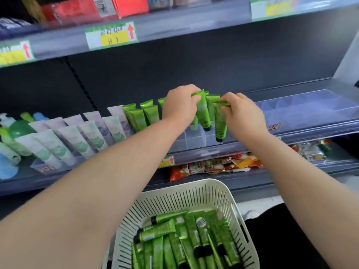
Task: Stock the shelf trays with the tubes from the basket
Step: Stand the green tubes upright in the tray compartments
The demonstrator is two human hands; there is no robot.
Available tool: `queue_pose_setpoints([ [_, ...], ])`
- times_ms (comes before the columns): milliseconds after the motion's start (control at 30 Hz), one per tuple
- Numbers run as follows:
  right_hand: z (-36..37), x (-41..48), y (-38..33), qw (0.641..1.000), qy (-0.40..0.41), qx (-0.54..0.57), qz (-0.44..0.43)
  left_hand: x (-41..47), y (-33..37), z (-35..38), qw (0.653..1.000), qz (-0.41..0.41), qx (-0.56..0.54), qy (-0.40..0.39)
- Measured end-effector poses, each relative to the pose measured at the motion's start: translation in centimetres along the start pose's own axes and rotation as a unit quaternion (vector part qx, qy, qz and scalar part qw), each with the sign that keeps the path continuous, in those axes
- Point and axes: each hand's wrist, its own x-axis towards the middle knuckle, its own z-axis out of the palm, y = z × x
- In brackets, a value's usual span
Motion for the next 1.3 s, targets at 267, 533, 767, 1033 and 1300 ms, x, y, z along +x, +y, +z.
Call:
queue_pose_setpoints([
  [267,-0.4,2.9,1.7,1.0,0.007,0.022,-0.006,3.9,1.2,4.6,0.991,0.029,0.098,-0.082],
  [533,1.0,4.6,2.4,1.0,-0.006,0.016,-0.017,4.1,0.4,6.7,0.987,-0.01,0.116,-0.111],
  [767,3.1,5.0,2.7,1.0,-0.02,-0.006,-0.017,3.3,-0.5,5.8,0.994,0.025,0.097,-0.052],
  [1033,4.7,4.3,2.9,0.996,-0.072,-0.05,-0.004,1.7,-2.1,4.4,0.979,0.09,0.169,-0.075],
  [1300,5.0,4.2,2.7,0.995,-0.074,-0.066,0.014,0.9,-2.9,3.1,0.974,0.116,0.185,-0.062],
])
